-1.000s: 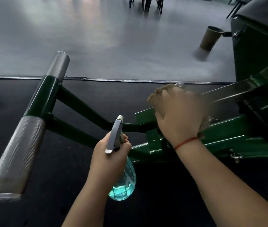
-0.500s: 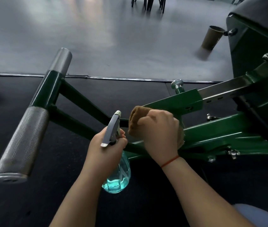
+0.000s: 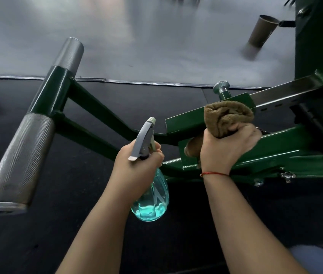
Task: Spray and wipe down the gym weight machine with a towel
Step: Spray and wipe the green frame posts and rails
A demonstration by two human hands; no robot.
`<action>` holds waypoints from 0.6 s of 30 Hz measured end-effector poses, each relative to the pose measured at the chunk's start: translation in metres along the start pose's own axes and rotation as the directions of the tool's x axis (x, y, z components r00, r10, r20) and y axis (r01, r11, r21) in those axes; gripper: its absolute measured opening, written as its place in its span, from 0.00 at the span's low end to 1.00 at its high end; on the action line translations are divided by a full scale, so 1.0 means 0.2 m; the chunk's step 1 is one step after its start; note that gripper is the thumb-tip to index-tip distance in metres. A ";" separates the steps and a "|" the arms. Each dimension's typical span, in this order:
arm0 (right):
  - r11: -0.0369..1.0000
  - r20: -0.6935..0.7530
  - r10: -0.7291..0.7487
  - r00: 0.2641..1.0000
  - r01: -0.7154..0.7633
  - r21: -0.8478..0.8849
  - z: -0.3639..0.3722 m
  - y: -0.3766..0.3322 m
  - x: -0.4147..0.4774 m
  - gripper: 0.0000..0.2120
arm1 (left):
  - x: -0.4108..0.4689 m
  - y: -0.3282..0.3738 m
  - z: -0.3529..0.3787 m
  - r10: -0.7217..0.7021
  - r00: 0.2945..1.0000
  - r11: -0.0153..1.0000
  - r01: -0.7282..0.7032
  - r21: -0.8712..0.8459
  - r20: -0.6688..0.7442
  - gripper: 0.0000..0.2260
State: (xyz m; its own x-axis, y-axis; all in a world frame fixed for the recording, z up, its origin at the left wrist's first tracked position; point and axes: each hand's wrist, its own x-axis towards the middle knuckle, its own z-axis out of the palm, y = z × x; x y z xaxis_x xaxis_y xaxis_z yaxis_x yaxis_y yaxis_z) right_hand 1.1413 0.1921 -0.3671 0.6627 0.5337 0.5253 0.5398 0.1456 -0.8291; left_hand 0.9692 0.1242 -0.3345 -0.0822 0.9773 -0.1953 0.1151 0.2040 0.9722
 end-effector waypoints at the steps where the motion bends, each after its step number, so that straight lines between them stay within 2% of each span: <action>1: 1.000 0.010 0.011 1.000 -0.011 0.003 0.01 0.00 -0.02 0.20 | 0.00 0.00 0.00 0.006 1.000 1.000 -0.006 0.011 0.002 0.03; 3: 1.000 0.053 0.031 0.998 -0.031 0.001 0.01 0.01 -0.05 0.20 | 0.01 0.01 0.02 0.011 1.000 0.999 -0.012 0.030 0.005 0.03; 5: 1.000 0.166 0.000 0.986 0.004 -0.026 -0.01 0.03 -0.10 0.20 | 0.01 0.01 0.04 0.015 1.000 0.999 -0.015 0.047 0.014 0.03; 7: 1.000 0.281 -0.029 0.959 0.025 0.018 -0.04 0.04 -0.14 0.21 | 0.00 0.01 0.05 0.015 0.999 0.998 -0.017 0.063 0.039 0.04; 8: 0.998 0.292 -0.017 0.956 -0.003 0.069 -0.07 0.03 -0.15 0.23 | 0.00 0.01 0.06 0.017 0.999 0.998 -0.020 0.066 0.050 0.04; 11: 0.950 0.096 0.114 0.989 -0.137 0.280 -0.14 -0.03 -0.10 0.22 | 0.00 0.01 0.05 0.030 0.998 0.997 -0.034 0.075 0.053 0.05; 12: 0.943 0.010 0.161 0.987 -0.157 0.294 -0.15 -0.04 -0.05 0.22 | -0.01 0.01 0.04 0.032 0.998 0.997 -0.035 0.074 0.048 0.05; 14: 0.939 -0.088 0.251 0.964 -0.221 0.265 -0.14 -0.02 0.04 0.24 | -0.02 0.01 0.03 0.032 0.999 0.997 -0.035 0.071 0.041 0.05; 16: 0.928 -0.108 0.322 0.941 -0.291 0.231 -0.09 -0.02 0.07 0.29 | -0.03 0.02 0.02 0.033 0.999 0.997 -0.035 0.070 0.031 0.05; 18: 0.941 -0.118 0.315 0.942 -0.293 0.171 -0.01 -0.01 0.03 0.33 | -0.03 0.01 0.00 0.035 0.999 0.996 -0.037 0.081 0.023 0.05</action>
State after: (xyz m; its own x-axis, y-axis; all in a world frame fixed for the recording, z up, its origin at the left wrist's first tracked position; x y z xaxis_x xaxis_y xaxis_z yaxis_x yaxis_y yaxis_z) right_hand 1.1451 0.1944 -0.3623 0.8553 0.4503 0.2563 0.2249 0.1230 -0.9666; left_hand 0.9708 0.1190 -0.3308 -0.0549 0.9849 -0.1642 0.1979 0.1720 0.9650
